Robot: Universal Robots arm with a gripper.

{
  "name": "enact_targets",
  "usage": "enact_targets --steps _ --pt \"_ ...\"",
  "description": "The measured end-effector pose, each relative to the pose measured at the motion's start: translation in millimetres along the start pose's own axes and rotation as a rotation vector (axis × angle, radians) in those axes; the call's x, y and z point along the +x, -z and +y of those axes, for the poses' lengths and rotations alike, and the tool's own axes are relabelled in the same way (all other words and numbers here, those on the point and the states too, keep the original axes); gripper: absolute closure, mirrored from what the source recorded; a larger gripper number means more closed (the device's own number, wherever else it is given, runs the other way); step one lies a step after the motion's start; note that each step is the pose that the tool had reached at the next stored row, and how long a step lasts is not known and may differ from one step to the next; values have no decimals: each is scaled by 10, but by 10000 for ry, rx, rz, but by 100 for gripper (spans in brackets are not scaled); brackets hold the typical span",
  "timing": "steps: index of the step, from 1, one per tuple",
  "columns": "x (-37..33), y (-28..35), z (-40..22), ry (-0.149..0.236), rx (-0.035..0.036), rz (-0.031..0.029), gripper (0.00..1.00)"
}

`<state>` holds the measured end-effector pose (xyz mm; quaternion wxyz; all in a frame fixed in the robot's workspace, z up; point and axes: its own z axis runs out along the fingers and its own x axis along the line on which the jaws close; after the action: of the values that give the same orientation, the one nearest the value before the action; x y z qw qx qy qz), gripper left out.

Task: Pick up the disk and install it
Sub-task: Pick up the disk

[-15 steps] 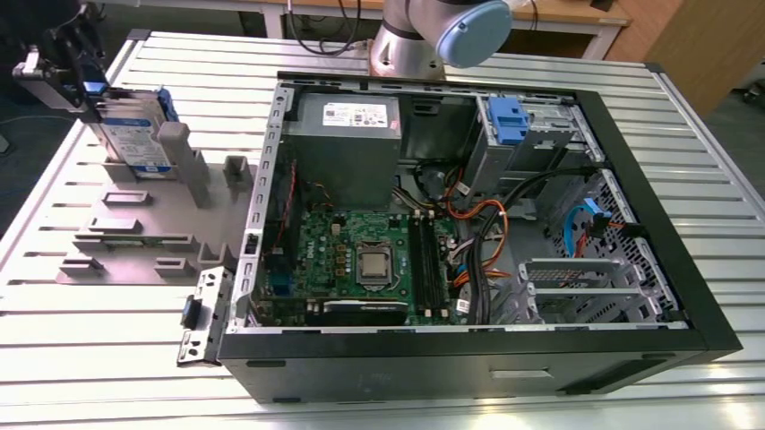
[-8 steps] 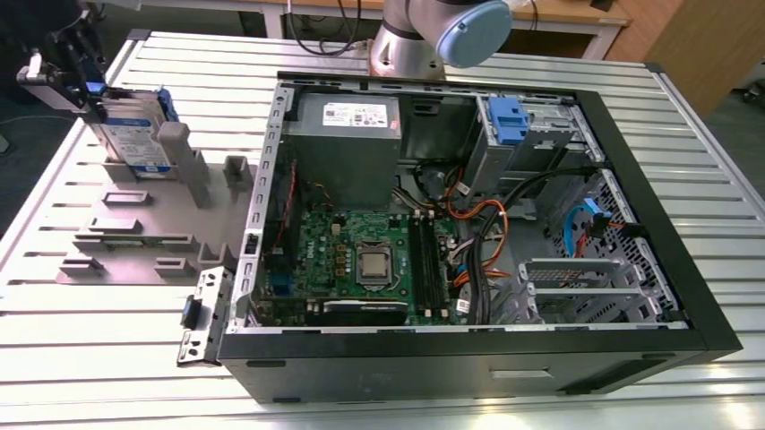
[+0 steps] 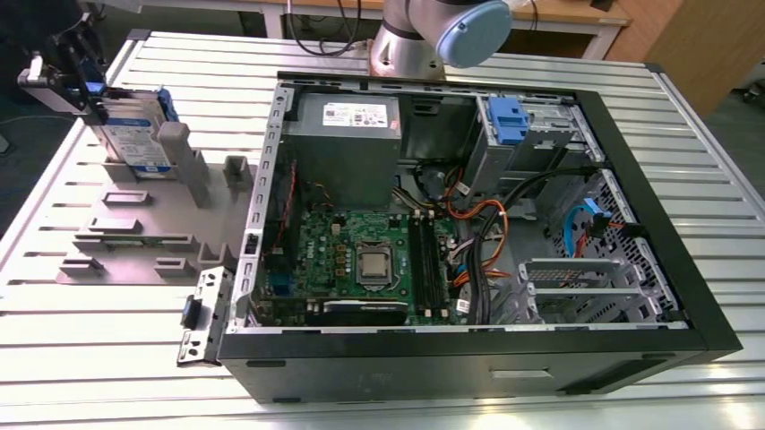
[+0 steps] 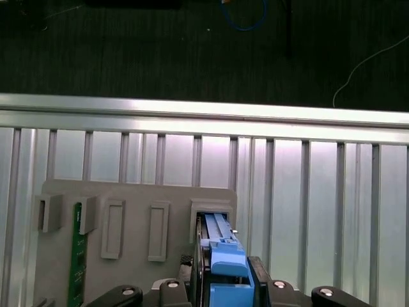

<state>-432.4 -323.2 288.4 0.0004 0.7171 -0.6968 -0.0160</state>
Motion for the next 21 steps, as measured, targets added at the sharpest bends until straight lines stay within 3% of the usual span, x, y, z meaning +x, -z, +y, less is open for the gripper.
enact_targets --steps 12,14,15,21 --pt "9 1 -1 2 -1 -4 54" --pt "9 1 -1 1 -2 -3 56" --pt "9 1 -1 2 -2 -3 62" --pt "10 1 -1 2 -1 -4 62"
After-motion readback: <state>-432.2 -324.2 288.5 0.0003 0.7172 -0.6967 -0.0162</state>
